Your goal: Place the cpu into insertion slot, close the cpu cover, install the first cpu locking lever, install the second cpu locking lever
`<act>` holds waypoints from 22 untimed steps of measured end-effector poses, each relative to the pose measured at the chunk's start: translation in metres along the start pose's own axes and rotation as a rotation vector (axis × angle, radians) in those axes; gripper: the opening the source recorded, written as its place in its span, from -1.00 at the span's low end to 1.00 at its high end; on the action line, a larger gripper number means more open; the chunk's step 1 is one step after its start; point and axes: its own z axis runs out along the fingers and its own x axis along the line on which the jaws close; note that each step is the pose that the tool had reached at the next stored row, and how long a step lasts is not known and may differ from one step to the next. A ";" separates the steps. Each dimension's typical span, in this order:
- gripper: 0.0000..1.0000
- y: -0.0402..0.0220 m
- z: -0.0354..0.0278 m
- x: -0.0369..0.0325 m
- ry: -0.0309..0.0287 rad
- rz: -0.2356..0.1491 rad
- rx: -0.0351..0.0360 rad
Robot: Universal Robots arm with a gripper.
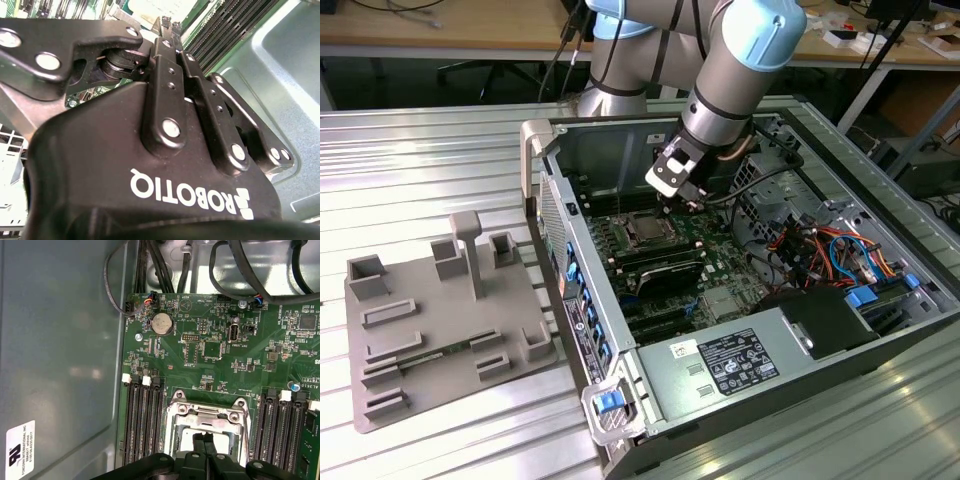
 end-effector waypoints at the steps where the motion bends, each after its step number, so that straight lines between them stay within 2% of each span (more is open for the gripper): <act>1: -0.79 -0.0003 0.0001 0.0000 0.0000 0.000 0.0000; 22: -0.79 -0.0071 0.0012 0.0005 0.0000 0.000 0.0000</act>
